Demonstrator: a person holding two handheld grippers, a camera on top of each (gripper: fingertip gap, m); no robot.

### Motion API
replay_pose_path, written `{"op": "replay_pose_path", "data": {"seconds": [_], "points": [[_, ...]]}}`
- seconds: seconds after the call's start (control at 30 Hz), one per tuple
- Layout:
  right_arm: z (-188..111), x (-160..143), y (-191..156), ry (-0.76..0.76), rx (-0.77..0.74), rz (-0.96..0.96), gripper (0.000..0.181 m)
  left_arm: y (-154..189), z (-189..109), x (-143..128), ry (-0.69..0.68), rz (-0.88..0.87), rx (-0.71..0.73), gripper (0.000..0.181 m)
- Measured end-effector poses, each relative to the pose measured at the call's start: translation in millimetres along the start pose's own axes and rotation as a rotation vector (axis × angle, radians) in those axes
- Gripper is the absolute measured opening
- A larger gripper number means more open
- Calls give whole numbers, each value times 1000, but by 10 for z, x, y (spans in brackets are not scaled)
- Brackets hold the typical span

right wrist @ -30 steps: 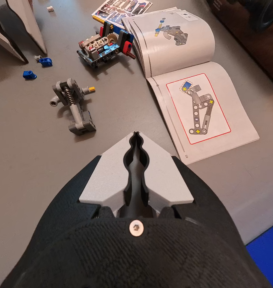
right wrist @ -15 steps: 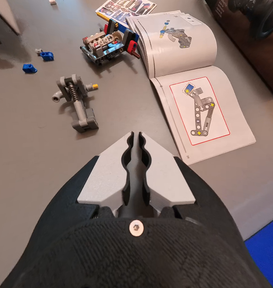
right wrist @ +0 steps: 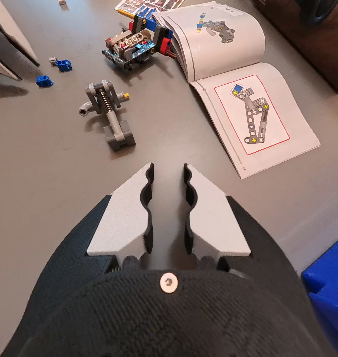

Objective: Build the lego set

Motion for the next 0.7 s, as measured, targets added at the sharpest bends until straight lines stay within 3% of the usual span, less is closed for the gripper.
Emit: {"op": "replay_pose_path", "data": {"seconds": [0.13, 0.23, 0.43, 0.57, 0.7], "points": [[1, -3, -31, 0, 8, -12, 24, -9, 125, 35, -27, -52, -10, 20], [-1, -3, -44, 1, 1, -26, 21, 8, 164, 64, -32, -21, -23, 5], [-5, -6, -63, 1, 7, -39, 18, 43, 204, 155, -42, 337, 29, 4], [-31, -27, -101, 5, 94, 8, 36, 105, 215, 379, 135, 595, 106, 4], [-97, -75, -138, 22, 138, 98, 53, 71, 248, 496, 258, 719, 253, 5]]}}
Point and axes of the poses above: each gripper's, where its closed fingertips meet, z out along the fingers, x out of its top, y = z × x across the jaws, the point moved 3 cm from there along -z, back along the fingers, and after that the axes turned 13 degrees about -y, right-handed, at the moved point
